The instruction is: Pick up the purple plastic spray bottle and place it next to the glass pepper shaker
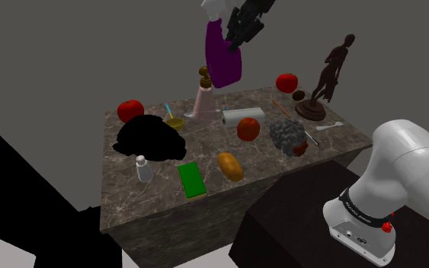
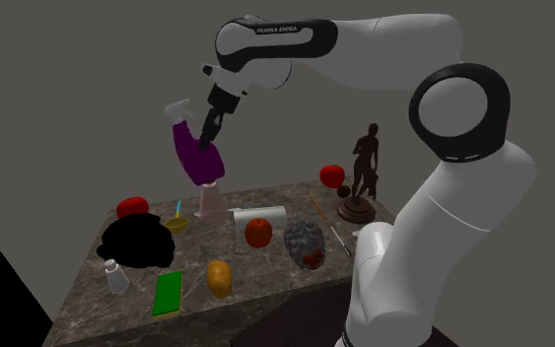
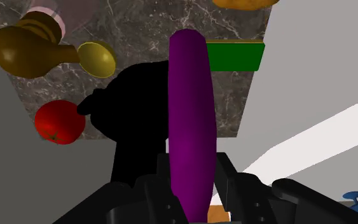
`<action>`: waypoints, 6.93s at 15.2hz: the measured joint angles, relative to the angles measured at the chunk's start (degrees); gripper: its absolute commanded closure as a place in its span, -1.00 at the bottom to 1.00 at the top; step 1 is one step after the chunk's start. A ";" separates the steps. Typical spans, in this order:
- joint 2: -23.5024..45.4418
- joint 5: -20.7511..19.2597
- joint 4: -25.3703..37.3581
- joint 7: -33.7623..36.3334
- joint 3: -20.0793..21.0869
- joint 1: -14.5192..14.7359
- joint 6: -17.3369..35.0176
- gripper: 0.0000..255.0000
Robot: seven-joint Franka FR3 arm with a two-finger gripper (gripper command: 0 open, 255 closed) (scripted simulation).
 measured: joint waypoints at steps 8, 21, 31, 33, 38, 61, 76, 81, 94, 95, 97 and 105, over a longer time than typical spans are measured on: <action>2.85 0.55 0.43 9.65 7.72 3.38 5.29 1.00; 14.33 0.53 9.42 23.90 16.99 9.32 11.30 1.00; 19.93 0.45 11.75 27.92 19.52 11.47 15.55 1.00; 19.96 0.85 10.32 27.27 19.47 11.43 16.92 1.00; 20.25 1.82 6.86 26.05 19.60 11.57 20.56 1.00; 26.04 10.77 -3.82 16.80 20.61 11.72 35.95 1.00; 32.51 21.24 -6.94 6.98 23.55 10.41 44.59 1.00; 35.10 25.48 -7.12 2.83 25.25 9.23 47.02 1.00; 36.87 28.17 -6.92 0.23 26.51 8.39 48.51 -1.00; 36.88 28.17 -6.92 0.23 26.51 8.38 48.51 -1.00; 35.92 27.51 -7.46 0.70 26.10 8.50 48.03 -1.00; 28.95 22.41 -11.41 4.67 23.76 9.39 45.23 -1.00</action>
